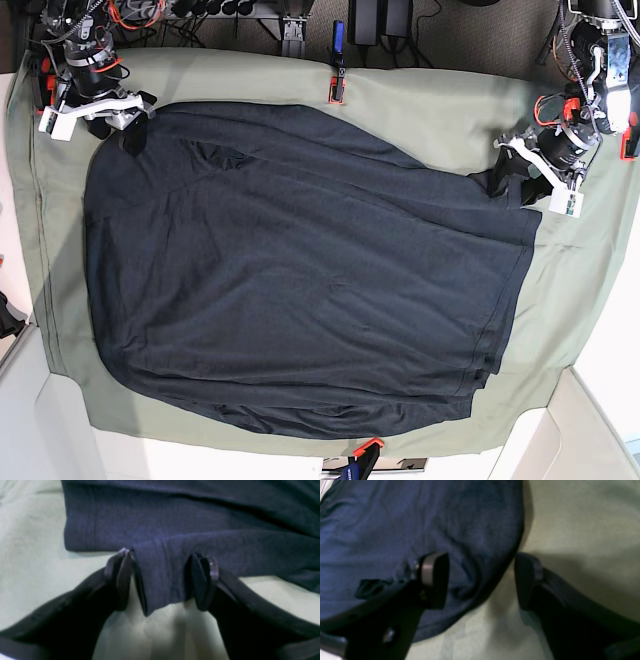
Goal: Fold the T-shirt properly
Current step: 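Lower both grippers and grasp the shirt's edge at two corners, then lift the held edge with both grippers and pull it toward the robot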
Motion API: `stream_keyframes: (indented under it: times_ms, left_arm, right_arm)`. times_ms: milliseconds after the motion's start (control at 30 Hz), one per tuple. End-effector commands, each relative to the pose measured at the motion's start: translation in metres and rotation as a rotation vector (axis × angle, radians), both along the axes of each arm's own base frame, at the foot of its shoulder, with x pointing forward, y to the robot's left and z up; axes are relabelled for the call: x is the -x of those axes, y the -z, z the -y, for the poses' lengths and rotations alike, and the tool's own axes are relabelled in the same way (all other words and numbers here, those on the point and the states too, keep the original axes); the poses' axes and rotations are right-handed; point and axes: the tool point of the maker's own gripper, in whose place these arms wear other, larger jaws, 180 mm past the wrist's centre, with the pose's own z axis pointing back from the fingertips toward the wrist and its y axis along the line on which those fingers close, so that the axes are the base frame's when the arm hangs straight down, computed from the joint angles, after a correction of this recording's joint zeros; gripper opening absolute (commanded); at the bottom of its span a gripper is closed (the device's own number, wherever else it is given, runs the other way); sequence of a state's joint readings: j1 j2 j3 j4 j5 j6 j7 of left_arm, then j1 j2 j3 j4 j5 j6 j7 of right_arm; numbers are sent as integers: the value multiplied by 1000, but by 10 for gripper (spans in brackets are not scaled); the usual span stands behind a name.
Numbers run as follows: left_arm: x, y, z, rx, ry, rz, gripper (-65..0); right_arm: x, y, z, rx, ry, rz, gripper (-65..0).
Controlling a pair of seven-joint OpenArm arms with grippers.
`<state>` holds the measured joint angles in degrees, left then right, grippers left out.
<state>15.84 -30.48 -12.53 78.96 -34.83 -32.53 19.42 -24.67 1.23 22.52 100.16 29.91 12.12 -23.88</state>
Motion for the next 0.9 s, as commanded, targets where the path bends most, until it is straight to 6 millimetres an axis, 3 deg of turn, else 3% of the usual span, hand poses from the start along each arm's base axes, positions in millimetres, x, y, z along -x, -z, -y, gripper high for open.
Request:
stream_keyframes:
  times_ms: [0, 67, 167, 333, 467, 667, 867]
  left_arm:
    - [-1, -2, -7, -35, 4, -7, -378]
    - [1, 1, -8, -57, 18, -19, -533]
    - [4, 3, -5, -69, 48, -32, -650]
    - [16, 11, 3, -62, 121, -104, -650]
    - [18, -3, -10, -33, 86, -82, -650]
    - [29, -58, -44, 19, -44, 56, -650]
    - [21, -90, -38, 17, -25, 153, -650]
  right_arm:
    - [-7, -9, 4, 21, 0, 40, -263]
    - [-9, -11, 5, 28, 4, 52, -335]
    - [-9, -11, 5, 28, 5, 53, -459]
    - [-7, -8, 8, 71, -7, 36, -650]
    - [0, -5, 8, 68, -30, -15, -650]
    - [0, -29, 15, 45, -32, 34, -650]
    - [-21, -51, 23, 67, -17, 120, -650]
